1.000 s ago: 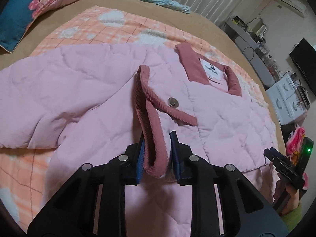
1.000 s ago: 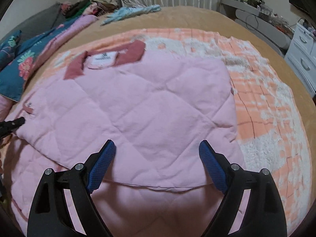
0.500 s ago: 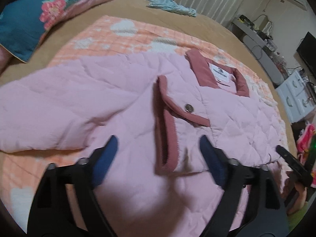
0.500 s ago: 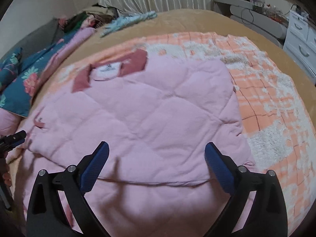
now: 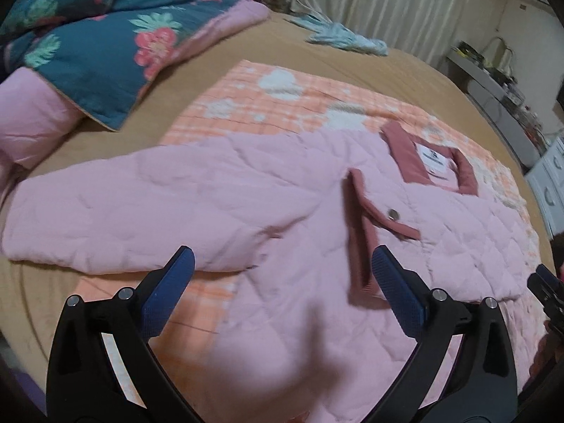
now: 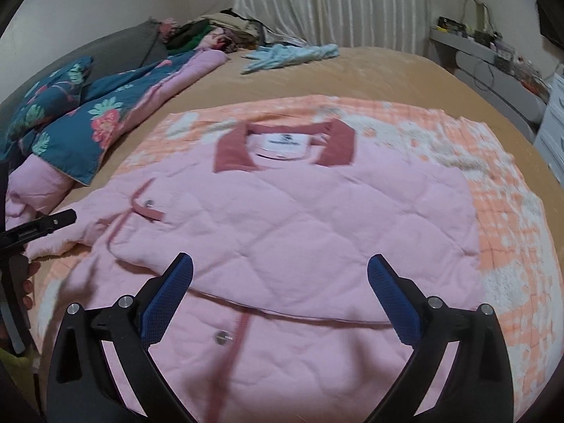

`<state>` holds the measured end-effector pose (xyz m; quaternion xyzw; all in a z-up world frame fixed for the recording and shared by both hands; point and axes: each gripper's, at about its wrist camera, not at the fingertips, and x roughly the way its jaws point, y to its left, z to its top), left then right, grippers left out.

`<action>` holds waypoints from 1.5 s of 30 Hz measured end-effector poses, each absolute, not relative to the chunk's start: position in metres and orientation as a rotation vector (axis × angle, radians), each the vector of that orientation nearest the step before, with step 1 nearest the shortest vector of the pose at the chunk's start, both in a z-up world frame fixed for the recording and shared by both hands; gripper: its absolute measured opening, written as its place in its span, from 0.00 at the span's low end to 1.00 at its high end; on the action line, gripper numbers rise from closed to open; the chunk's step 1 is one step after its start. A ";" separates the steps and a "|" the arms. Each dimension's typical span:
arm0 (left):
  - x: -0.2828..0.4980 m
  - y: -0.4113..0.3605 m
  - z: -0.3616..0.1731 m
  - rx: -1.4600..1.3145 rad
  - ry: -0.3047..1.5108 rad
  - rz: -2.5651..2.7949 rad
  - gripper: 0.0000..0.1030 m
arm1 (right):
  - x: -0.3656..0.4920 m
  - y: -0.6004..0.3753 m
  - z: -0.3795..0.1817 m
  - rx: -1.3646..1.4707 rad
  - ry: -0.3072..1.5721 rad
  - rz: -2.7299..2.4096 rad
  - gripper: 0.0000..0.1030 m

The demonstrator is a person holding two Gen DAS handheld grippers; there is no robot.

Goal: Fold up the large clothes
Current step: 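Move the left tool to the other sleeve cuff and grasp it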

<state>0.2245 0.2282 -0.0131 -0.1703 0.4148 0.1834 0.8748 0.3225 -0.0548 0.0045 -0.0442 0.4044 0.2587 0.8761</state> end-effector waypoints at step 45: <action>0.095 0.447 -0.081 -0.802 0.837 0.977 0.91 | 0.246 0.231 0.004 -0.339 0.847 0.915 0.96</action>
